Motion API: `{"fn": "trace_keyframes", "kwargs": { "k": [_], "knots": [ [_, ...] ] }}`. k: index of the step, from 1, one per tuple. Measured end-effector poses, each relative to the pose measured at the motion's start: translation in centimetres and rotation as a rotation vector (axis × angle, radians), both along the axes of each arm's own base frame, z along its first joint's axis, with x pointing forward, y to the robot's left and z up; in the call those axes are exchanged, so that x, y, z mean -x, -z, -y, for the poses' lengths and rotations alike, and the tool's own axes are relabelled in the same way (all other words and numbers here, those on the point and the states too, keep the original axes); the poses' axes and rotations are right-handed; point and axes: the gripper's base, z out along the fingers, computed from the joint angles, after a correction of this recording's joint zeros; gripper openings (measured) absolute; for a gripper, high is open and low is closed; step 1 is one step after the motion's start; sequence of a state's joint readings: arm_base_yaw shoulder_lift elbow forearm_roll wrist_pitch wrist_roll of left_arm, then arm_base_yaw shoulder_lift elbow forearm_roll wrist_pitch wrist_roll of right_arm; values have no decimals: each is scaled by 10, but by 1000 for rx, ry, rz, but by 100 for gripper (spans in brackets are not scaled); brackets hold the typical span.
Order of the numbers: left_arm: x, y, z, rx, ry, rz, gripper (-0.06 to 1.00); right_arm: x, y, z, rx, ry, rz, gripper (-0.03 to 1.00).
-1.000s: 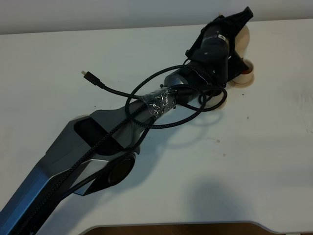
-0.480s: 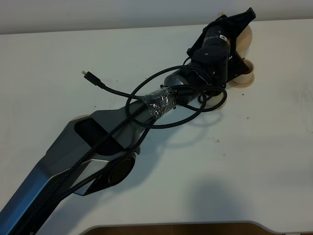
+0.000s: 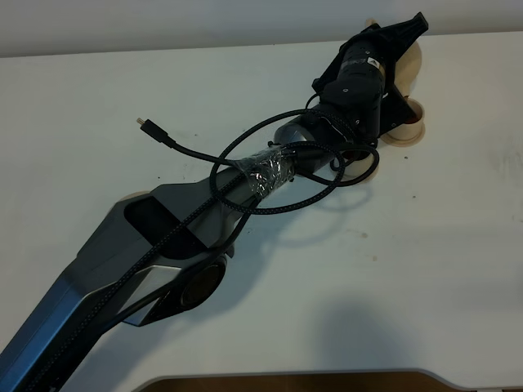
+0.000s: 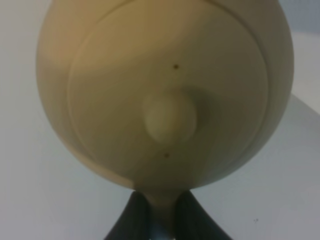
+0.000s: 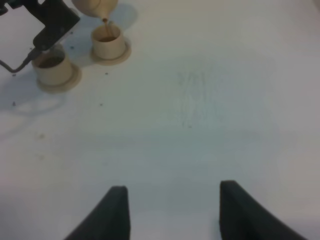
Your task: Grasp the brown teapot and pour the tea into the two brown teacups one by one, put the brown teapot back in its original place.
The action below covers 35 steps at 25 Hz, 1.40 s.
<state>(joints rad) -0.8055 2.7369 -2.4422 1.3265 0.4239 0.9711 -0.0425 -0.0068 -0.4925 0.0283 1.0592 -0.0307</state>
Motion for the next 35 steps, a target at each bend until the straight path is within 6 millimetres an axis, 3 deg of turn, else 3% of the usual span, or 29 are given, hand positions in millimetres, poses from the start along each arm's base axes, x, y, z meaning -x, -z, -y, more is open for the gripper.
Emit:
{"fn": "trace_keyframes", "kwargs": {
  "k": [22,29,35],
  "knots": [
    [-9,6,-21,203,-181,-192,12,0,0,0,0,0,0,44],
    [-7,-11,-26,438,-300,-288,12,0,0,0,0,0,0,44],
    [2,-51,-46,611,-545,-391,12,0,0,0,0,0,0,44]
  ]
}}
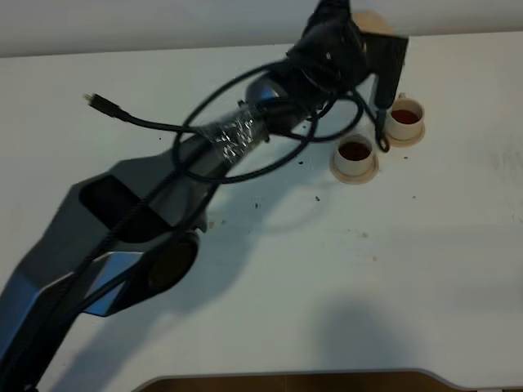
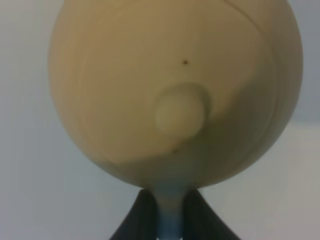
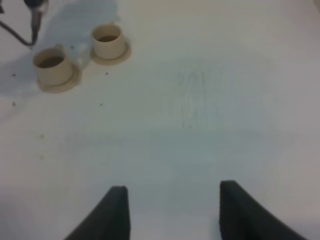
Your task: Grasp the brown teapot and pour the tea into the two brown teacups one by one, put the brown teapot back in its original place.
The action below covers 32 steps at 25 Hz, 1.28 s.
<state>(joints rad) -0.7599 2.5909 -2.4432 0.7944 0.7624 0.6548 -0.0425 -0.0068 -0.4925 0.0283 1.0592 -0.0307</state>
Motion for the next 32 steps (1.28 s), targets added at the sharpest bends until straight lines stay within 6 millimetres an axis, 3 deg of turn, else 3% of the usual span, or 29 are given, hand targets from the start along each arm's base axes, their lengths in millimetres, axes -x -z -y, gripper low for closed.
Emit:
{"fn": "trace_keyframes", "kwargs": {
  "k": [3,10,16,19,26,32],
  "knots": [
    [5,-4,-9,72,-78,-125,12,0,0,0,0,0,0,44],
    [7,16,-28,197,-228,-429,12,0,0,0,0,0,0,44],
    [1,16,-45,220,-303,-477,12,0,0,0,0,0,0,44],
    [8,-2,-50,228,-351,-504,12,0,0,0,0,0,0,44],
    [23,-86,-71,461,-465,-472,12,0,0,0,0,0,0,44],
    [48,-103,-103,514,-643,-508,12,0,0,0,0,0,0,44]
  ]
}}
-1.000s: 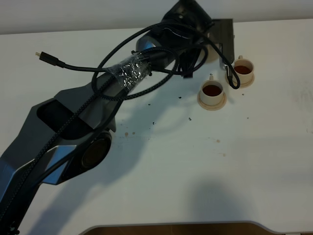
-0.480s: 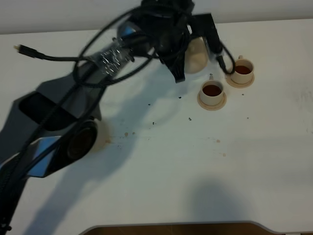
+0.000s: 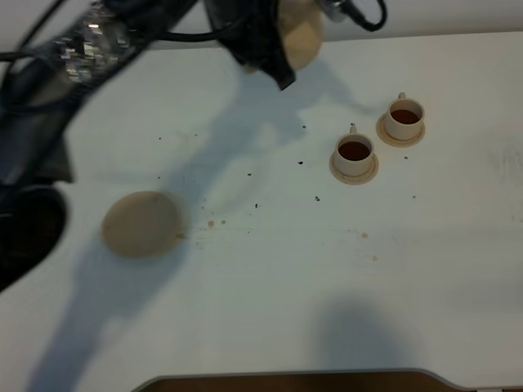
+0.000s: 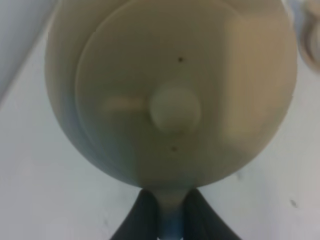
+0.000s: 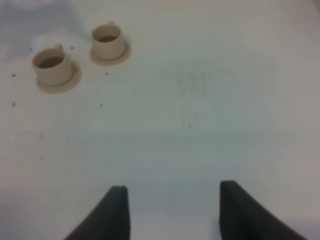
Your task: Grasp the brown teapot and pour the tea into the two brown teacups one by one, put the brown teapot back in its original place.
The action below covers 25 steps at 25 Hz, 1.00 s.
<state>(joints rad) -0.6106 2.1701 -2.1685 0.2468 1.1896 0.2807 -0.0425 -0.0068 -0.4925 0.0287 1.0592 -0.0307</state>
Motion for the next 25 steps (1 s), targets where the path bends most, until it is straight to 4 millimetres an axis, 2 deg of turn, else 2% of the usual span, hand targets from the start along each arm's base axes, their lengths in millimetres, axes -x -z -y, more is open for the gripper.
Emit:
{"fn": "trace_keyframes", "kwargs": {
  "k": [6,11,14,20,25],
  "knots": [
    [47,-1,-54,-33,-193,-107,12,0,0,0,0,0,1,44],
    [90,17,-94,-34,-330,-189,12,0,0,0,0,0,1,44],
    [108,32,-113,2,-398,-205,12,0,0,0,0,0,1,44],
    [124,67,-143,94,-546,-195,12,0,0,0,-1,0,1,44],
    [132,95,-157,162,-607,-219,12,0,0,0,-1,0,1,44]
  ]
}}
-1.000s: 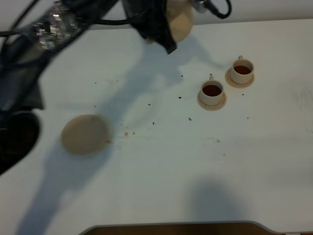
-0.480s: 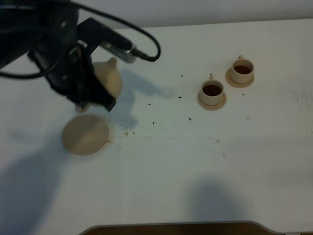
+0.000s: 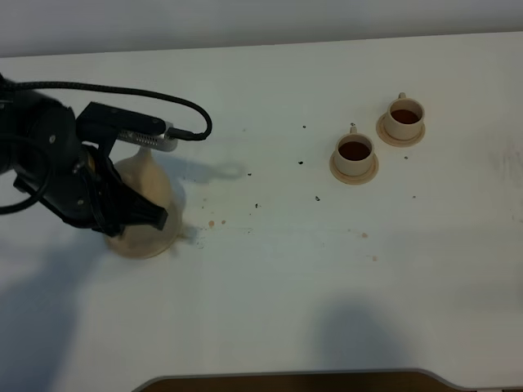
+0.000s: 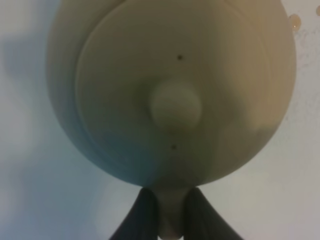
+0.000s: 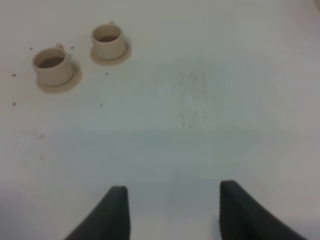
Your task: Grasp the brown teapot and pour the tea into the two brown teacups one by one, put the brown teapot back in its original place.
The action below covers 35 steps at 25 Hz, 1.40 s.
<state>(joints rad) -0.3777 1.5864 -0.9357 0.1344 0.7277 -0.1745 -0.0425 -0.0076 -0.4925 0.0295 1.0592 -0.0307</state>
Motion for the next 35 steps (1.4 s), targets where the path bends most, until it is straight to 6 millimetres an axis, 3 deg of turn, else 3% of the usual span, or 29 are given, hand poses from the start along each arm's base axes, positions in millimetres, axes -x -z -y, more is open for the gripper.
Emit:
{"fn": "trace_keyframes", "kwargs": {
  "k": [11,21,35],
  "knots": [
    [12,33,-16,53,-71,4,12,0,0,0,0,0,0,44],
    [7,52,-14,68,-76,7,12,0,0,0,0,0,0,44],
    [7,52,-14,68,-80,1,12,0,0,0,0,0,0,44]
  ]
}}
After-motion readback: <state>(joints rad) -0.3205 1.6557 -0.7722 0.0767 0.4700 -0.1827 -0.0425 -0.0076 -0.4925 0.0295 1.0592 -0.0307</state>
